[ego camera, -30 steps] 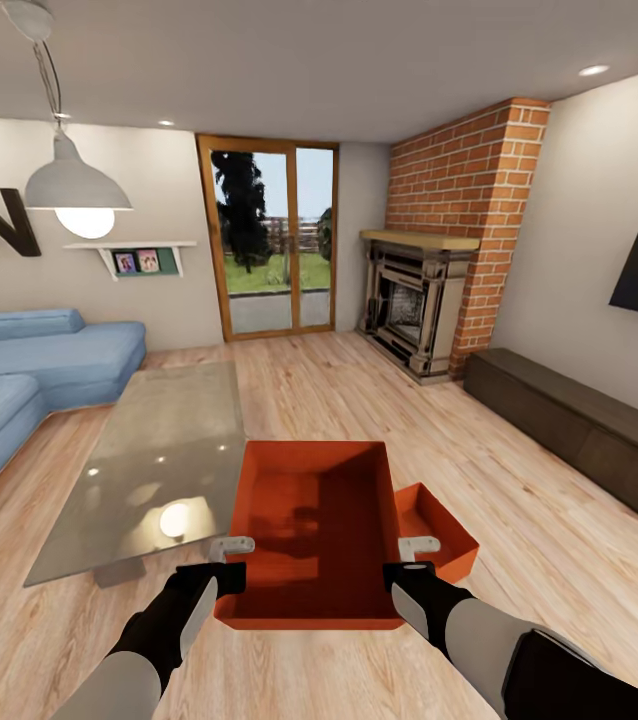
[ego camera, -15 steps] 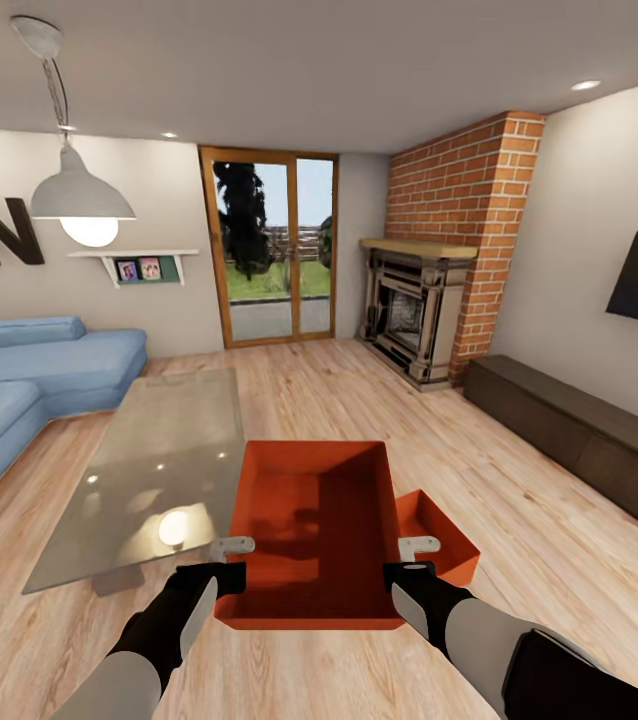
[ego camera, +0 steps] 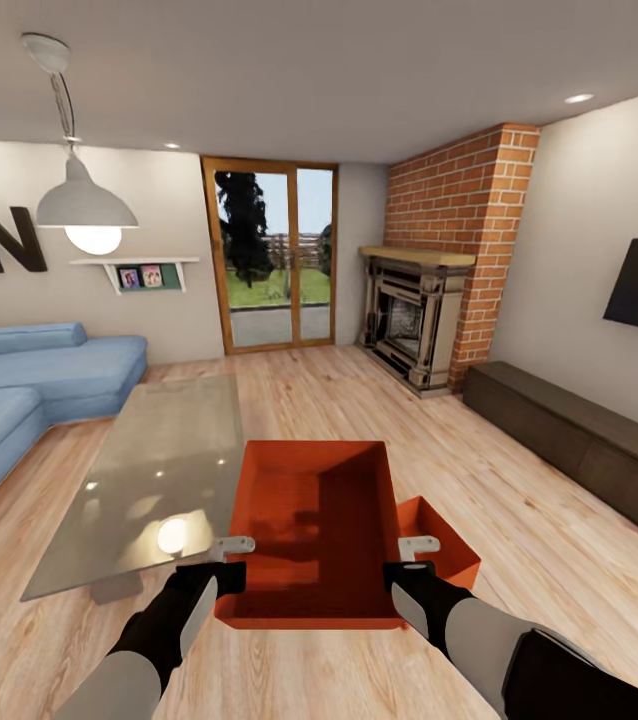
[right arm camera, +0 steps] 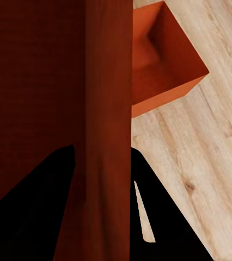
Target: Move the two storage containers from the living room to the garage. In the garage, place one container on the floor and stack the other container on top of it (either order is fine).
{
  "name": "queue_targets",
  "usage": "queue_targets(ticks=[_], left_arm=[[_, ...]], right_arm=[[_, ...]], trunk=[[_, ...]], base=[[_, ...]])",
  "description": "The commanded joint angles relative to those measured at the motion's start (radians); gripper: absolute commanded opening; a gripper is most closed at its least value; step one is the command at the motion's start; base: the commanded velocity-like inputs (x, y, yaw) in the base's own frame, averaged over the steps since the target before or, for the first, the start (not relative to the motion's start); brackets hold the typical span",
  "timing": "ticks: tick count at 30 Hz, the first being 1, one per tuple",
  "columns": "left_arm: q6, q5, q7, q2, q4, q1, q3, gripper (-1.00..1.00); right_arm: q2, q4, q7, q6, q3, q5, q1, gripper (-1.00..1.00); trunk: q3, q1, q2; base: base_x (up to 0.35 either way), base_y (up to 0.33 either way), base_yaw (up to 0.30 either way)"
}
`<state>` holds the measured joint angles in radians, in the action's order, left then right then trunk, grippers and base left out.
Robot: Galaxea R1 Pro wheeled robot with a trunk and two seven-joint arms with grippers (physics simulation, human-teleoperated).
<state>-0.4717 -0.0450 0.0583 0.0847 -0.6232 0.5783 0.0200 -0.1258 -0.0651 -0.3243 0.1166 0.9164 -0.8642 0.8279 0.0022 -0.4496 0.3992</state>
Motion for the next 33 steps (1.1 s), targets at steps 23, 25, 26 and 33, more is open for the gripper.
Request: queue_targets(ticks=[23, 25, 26, 33], left_arm=[[-0.005, 0.011, 0.009, -0.002, -0.019, 0.000, 0.001, -1.00], [-0.005, 0.011, 0.009, -0.002, -0.019, 0.000, 0.001, -1.00], [-0.005, 0.011, 0.009, -0.002, -0.019, 0.000, 0.001, -1.00], [-0.005, 0.011, 0.009, -0.002, -0.019, 0.000, 0.001, -1.00]], right_arm=[[0.003, 0.002, -0.024, 0.008, 0.001, 0.008, 0.000, -1.00], [0.003, 0.002, -0.024, 0.007, 0.001, 0.008, 0.000, -1.00], [0.003, 0.002, -0.024, 0.006, 0.001, 0.008, 0.000, -1.00], [0.003, 0.002, -0.024, 0.007, 0.001, 0.008, 0.000, -1.00]], trunk=[[0.001, 0.000, 0.001], [0.001, 0.000, 0.001], [0.001, 0.000, 0.001], [0.001, 0.000, 0.001]], base=[[0.006, 0.000, 0.000], [0.000, 0.000, 0.000], [0.000, 0.000, 0.000], [0.000, 0.000, 0.017]])
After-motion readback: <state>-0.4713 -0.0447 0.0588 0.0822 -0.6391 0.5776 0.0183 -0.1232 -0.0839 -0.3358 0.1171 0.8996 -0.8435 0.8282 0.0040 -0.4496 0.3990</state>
